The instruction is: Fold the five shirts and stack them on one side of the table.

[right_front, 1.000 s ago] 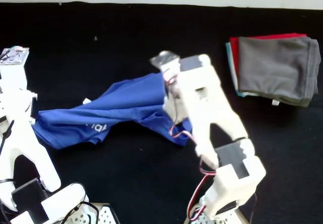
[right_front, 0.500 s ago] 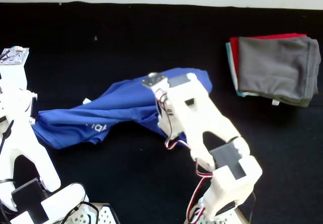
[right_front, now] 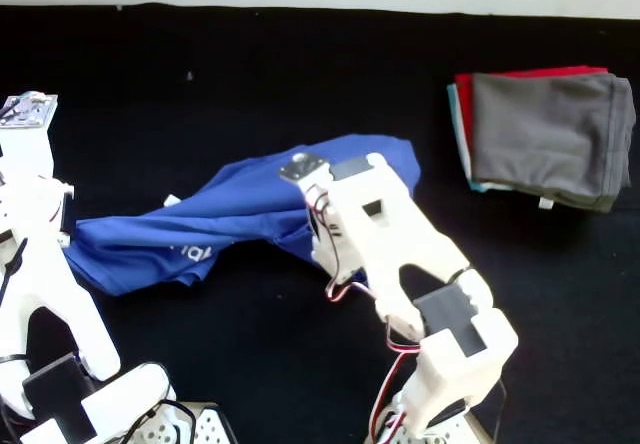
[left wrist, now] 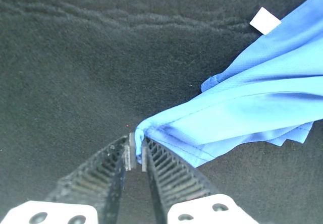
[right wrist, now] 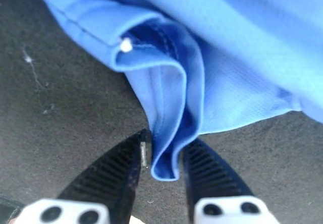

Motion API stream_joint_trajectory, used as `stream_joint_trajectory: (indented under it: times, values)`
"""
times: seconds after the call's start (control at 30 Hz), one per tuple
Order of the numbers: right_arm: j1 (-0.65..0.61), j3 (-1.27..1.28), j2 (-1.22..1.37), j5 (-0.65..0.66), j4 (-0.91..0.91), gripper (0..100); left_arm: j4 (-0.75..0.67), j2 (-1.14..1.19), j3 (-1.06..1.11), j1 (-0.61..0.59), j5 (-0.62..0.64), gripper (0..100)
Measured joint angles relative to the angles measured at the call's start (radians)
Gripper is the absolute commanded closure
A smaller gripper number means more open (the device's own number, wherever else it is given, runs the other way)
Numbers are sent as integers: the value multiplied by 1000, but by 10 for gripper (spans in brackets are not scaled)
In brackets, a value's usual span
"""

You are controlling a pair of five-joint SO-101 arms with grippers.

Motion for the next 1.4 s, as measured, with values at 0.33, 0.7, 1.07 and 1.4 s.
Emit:
stream_joint_trajectory:
  times: [0.33,0.7,1.07,1.4]
  values:
    - [61,-34,0,0,12,993,0,0,0,0,0,992]
    - [307,-474,-311,-18,262,993,216,0,-256,120,46,992]
    - [489,-694,-407,-6,83,993,437,0,-822,288,78,992]
    - [500,-1188,-417,118,77,993,439,0,-1120,281,78,992]
